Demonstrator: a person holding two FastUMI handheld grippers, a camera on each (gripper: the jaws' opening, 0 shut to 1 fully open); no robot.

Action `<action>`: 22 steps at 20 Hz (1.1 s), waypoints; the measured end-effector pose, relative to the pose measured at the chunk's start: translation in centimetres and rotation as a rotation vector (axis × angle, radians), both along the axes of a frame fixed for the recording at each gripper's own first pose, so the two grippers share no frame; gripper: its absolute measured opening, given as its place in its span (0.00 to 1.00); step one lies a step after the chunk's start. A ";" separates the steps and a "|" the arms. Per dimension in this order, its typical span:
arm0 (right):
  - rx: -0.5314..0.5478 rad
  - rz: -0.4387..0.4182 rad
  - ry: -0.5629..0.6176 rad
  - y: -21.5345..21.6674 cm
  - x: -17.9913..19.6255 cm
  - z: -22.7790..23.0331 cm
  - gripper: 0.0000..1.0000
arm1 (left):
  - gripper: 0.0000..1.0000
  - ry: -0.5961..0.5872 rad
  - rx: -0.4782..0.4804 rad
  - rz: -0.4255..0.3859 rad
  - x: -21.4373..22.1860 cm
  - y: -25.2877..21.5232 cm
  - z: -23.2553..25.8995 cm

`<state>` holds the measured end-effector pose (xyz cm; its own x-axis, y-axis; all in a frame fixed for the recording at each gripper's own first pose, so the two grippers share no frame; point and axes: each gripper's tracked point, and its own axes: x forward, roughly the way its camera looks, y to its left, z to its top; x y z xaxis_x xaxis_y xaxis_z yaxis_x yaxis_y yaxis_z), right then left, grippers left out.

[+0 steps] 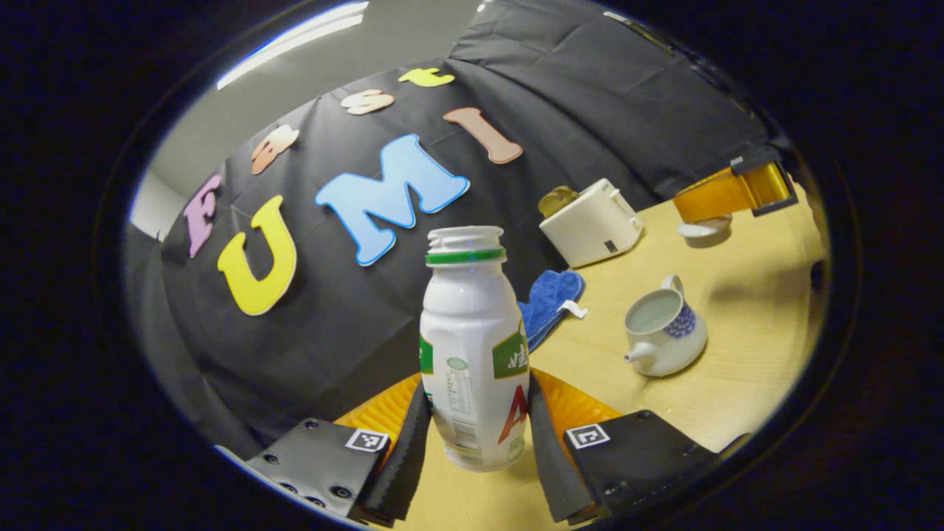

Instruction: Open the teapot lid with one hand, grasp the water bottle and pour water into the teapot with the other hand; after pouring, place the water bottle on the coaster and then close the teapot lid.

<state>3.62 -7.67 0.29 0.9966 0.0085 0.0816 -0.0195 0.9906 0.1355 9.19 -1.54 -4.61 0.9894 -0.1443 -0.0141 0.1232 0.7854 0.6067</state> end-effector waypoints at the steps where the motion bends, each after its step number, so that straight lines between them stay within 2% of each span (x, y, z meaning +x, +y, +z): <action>1: -0.013 0.005 0.000 0.5 0.2 0.3 0.00 | 0.77 0.002 -0.054 0.005 0.0 0.0 0.0; 6: -0.065 0.058 0.021 4.0 1.9 0.6 0.00 | 0.68 -0.009 -0.260 0.011 -0.1 -1.0 0.2; 9: -0.085 0.096 0.048 6.0 3.1 0.0 0.00 | 0.68 -0.012 -0.342 0.014 -0.2 -1.1 0.3; 10: -0.089 0.103 0.057 6.4 3.4 -0.3 0.00 | 0.67 -0.019 -0.359 0.019 -0.2 -0.8 0.5; 12: -0.096 0.112 0.074 7.0 4.0 -0.8 0.00 | 0.77 -0.024 -0.395 0.026 -0.5 0.1 0.7; 19: -0.131 0.117 0.099 7.7 4.9 -1.7 0.00 | 0.77 -0.041 -0.502 0.046 -0.8 3.1 1.6; 22: -0.134 0.121 0.101 7.9 4.9 -1.9 0.00 | 0.77 -0.041 -0.512 0.062 -0.7 4.0 1.7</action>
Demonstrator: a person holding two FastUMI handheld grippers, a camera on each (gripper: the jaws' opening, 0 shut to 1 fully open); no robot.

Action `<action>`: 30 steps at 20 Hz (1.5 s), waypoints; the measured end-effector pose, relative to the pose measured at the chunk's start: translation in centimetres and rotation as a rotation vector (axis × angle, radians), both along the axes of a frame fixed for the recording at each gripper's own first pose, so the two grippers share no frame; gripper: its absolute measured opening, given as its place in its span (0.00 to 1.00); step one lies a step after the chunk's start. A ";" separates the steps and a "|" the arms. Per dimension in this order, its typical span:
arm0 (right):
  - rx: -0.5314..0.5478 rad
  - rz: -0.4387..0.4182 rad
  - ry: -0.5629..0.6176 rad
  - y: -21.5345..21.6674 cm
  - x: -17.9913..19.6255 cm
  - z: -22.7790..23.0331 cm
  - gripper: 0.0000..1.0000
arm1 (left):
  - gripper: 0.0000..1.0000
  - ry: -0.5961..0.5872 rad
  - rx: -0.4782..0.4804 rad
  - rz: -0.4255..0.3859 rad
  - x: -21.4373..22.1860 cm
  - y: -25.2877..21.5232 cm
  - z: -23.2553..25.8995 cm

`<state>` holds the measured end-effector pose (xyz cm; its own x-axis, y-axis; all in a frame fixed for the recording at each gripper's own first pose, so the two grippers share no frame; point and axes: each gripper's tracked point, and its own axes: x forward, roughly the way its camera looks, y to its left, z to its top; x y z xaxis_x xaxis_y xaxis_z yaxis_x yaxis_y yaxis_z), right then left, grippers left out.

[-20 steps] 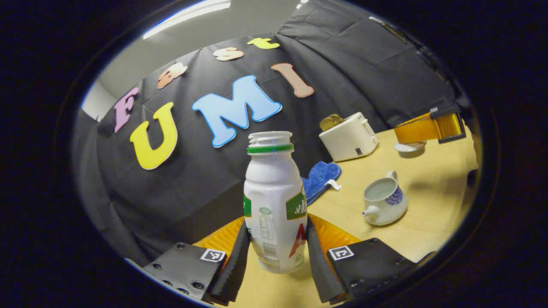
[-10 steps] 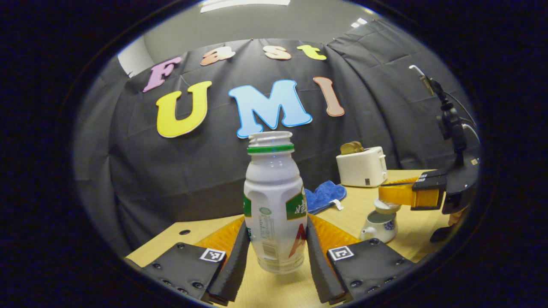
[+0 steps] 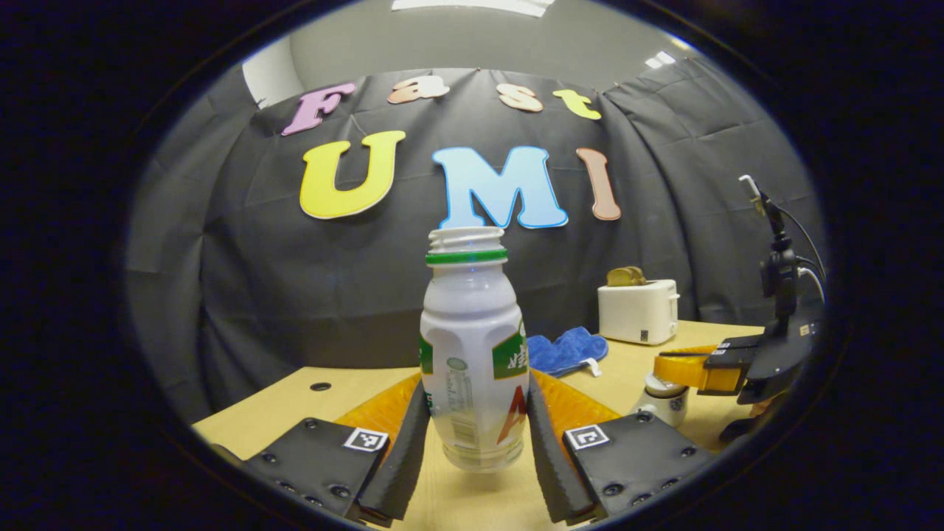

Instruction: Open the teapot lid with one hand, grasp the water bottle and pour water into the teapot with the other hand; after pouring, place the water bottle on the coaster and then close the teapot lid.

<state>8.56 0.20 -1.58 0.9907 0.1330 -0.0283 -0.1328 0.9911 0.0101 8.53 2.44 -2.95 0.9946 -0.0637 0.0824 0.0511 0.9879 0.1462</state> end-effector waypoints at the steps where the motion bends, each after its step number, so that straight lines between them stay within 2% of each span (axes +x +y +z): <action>1: 0.000 0.002 -0.001 0.0 0.0 0.0 0.01 | 0.77 0.000 -0.001 0.004 0.0 0.2 0.0; 9: 0.014 0.003 0.041 0.0 -0.2 -1.3 0.01 | 0.77 0.008 -0.017 0.012 0.7 0.6 0.0; 10: 0.015 0.001 0.041 0.0 -0.3 -1.4 0.01 | 0.72 0.008 -0.017 0.013 0.9 0.7 0.1; 11: 0.016 -0.002 0.041 -0.1 -0.3 -1.4 0.01 | 0.77 0.009 -0.018 0.013 1.1 0.6 0.0; 13: 0.017 0.002 0.042 0.0 -0.4 -1.4 0.04 | 0.77 0.007 -0.016 0.012 1.4 0.7 0.3; 14: 0.018 -0.005 0.044 -0.1 -0.4 -1.4 0.09 | 0.77 0.009 -0.012 0.012 1.5 0.6 0.3; 15: 0.025 0.004 0.041 0.0 -0.5 -1.4 0.10 | 0.77 0.010 -0.005 0.011 1.7 0.6 0.4; 16: 0.028 0.001 0.036 0.0 -0.7 -1.2 0.23 | 0.77 0.010 0.000 0.014 1.9 0.7 0.4; 17: 0.027 -0.003 0.022 0.0 -0.8 -0.8 0.31 | 0.77 0.013 0.001 0.012 2.0 0.5 0.4; 18: 0.023 -0.005 0.002 -0.1 -1.1 -0.3 0.47 | 0.77 0.016 -0.002 0.008 2.3 0.5 0.5; 20: 0.014 -0.028 -0.050 -0.7 -1.5 0.9 0.62 | 0.77 0.024 -0.006 0.003 3.1 0.6 0.4; 22: 0.020 -0.038 -0.094 -1.0 -2.0 1.8 0.68 | 0.77 0.035 -0.008 -0.001 4.0 0.7 0.2; 23: 0.026 -0.044 -0.110 -1.3 -2.2 2.2 0.67 | 0.72 0.041 -0.006 0.000 4.6 0.8 0.1; 30: 0.065 -0.057 -0.152 -2.0 -2.9 3.5 0.68 | 0.77 0.118 -0.064 -0.027 8.9 1.1 -1.8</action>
<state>5.71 -1.82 1.88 0.9888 0.0732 0.1297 -0.0814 0.9949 0.0587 17.46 3.52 -4.72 0.9956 -0.0890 -0.0299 0.0910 0.9931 0.0740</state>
